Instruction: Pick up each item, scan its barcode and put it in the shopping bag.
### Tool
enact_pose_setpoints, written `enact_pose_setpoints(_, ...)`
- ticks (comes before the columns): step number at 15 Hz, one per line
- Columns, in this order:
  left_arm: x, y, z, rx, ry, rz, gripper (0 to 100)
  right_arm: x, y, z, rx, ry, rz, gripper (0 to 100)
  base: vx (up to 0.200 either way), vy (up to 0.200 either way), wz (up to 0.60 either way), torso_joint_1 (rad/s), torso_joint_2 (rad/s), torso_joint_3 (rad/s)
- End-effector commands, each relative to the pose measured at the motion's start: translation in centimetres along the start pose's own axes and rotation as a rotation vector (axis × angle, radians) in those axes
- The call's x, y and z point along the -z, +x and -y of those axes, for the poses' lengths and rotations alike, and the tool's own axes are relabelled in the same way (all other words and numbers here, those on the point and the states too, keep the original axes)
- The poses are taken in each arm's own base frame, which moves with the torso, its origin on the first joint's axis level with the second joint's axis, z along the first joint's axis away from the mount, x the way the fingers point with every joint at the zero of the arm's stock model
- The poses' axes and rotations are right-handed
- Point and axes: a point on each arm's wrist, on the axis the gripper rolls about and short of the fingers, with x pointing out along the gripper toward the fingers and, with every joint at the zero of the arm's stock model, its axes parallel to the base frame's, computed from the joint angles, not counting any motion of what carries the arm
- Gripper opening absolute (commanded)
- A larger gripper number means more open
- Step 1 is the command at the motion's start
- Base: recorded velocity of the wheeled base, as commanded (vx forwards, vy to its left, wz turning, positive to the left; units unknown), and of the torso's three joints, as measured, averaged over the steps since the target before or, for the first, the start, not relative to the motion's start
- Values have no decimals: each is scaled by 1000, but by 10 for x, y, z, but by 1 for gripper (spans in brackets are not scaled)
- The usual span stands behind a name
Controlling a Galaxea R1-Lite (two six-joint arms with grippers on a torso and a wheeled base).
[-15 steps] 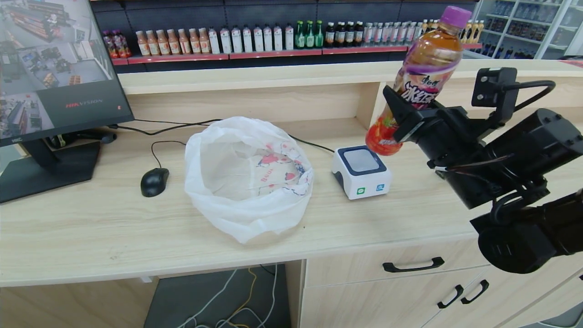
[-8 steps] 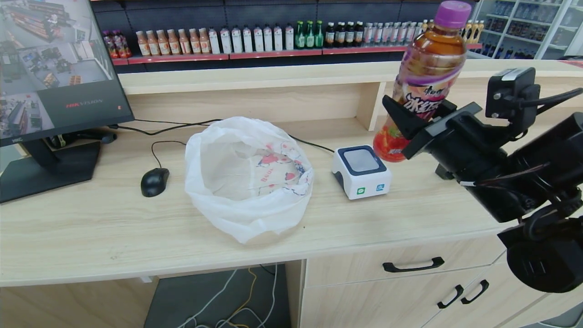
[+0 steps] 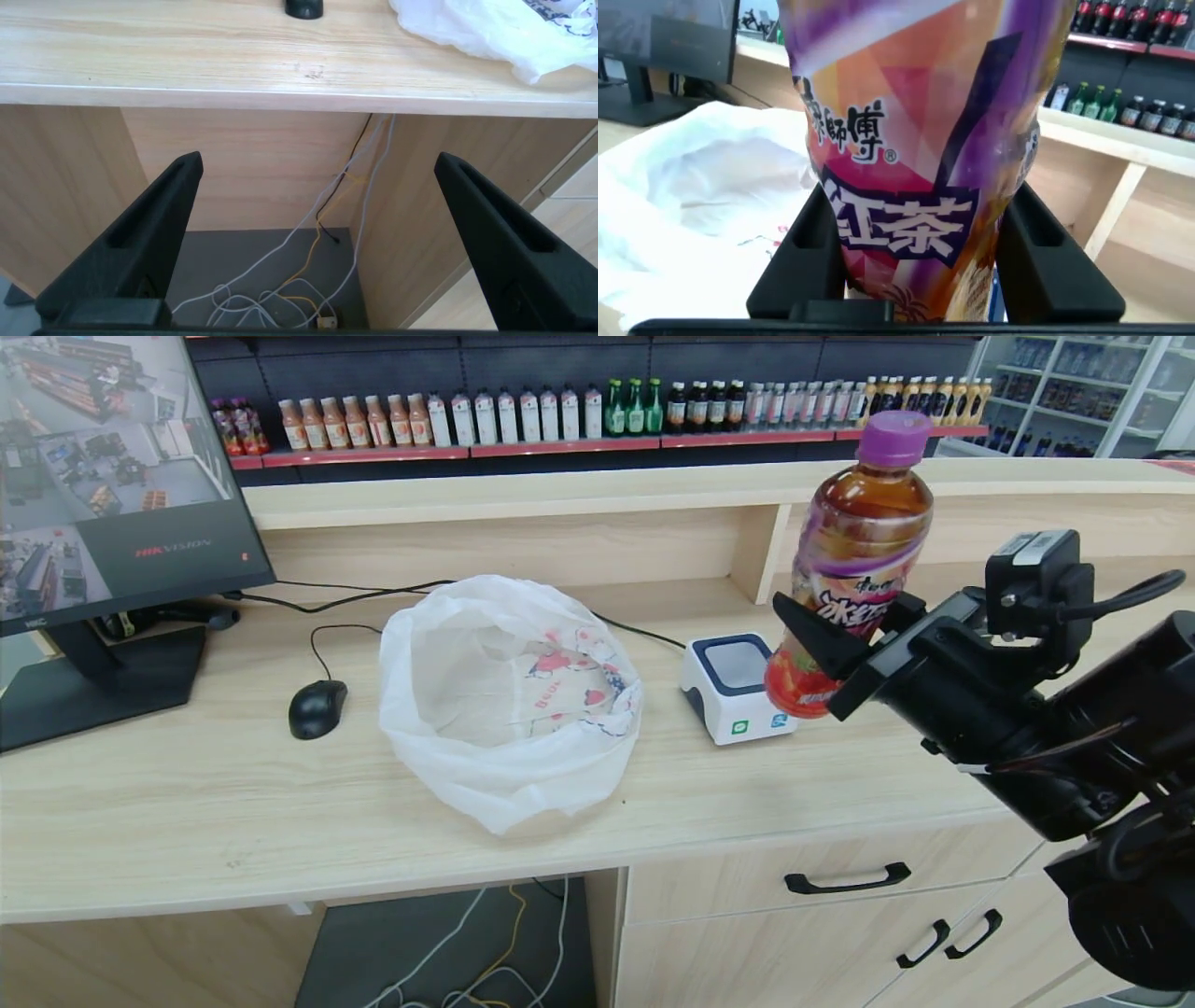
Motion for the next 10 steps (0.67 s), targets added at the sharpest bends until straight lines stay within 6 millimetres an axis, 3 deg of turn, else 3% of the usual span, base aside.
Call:
enact_pose_setpoints(1, 0, 0, 0, -1, -1, 0, 100, 7, -14, -5, -9, 38, -58, 0, 0, 0, 0, 0, 0, 0)
enact_pose_setpoints(5, 0, 0, 0, -1, -1, 0, 100, 7, -15, -3, -2, 43, -58, 0, 0, 0, 0, 0, 0, 0)
enact_pose_setpoints(10, 0, 0, 0, -1, 1, 0, 100, 6, -15, -1, 3, 77, -53, 0, 0, 200, 0, 3, 0, 4)
